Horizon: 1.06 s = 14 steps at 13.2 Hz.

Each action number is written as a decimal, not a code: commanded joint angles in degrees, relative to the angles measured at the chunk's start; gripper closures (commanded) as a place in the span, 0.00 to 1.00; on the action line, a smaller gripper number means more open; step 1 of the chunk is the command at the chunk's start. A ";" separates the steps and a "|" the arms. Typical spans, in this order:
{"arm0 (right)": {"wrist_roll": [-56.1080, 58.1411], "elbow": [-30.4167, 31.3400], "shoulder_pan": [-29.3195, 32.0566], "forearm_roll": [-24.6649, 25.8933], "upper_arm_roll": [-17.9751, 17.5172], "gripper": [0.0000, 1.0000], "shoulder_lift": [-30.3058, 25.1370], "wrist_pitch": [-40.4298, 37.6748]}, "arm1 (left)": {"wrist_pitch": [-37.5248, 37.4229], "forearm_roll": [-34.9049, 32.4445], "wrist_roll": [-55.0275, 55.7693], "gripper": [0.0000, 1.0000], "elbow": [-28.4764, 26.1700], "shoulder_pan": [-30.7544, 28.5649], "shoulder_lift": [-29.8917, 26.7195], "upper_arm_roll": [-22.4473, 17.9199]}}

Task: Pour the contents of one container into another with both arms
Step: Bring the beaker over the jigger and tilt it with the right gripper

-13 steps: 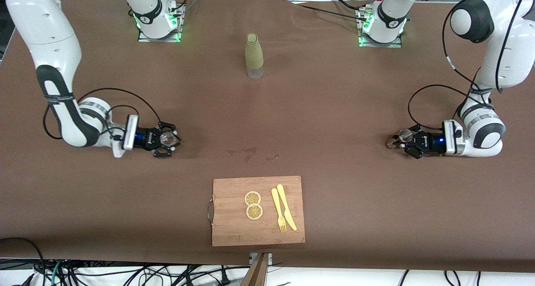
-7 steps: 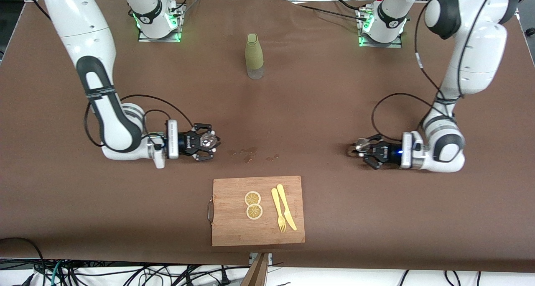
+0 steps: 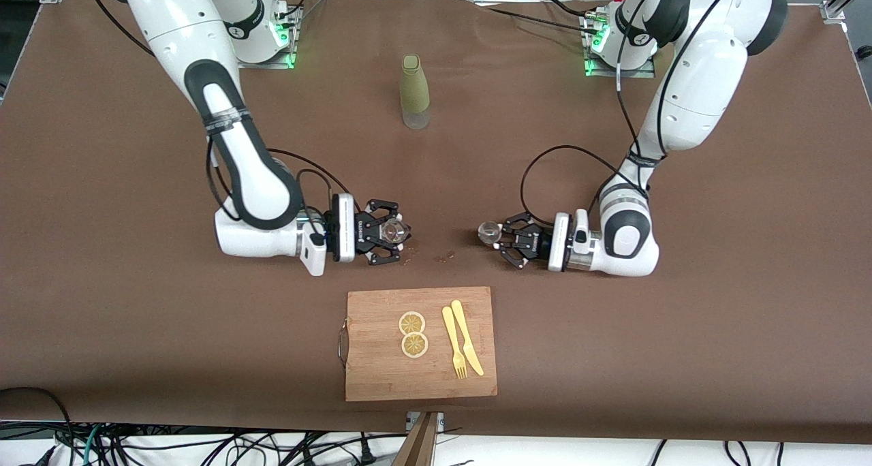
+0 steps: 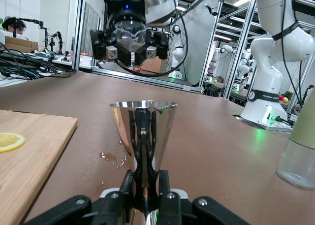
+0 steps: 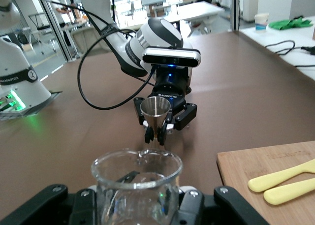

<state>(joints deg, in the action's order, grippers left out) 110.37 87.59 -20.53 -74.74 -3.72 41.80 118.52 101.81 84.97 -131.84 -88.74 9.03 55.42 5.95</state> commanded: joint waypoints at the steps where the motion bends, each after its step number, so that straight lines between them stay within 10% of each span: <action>1: -6.55 0.65 -1.35 6.60 0.47 1.00 -3.20 1.28 | 1.99 1.95 -0.17 1.00 0.67 1.15 0.22 1.00; 14: -17.63 0.65 -4.87 19.18 0.47 1.00 -5.14 4.00 | 6.73 4.60 -0.17 1.00 7.95 7.48 3.20 1.00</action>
<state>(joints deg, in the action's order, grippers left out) 95.92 87.63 -24.20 -57.83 -3.67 37.96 121.27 106.47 87.82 -130.68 -83.51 15.22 57.02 6.94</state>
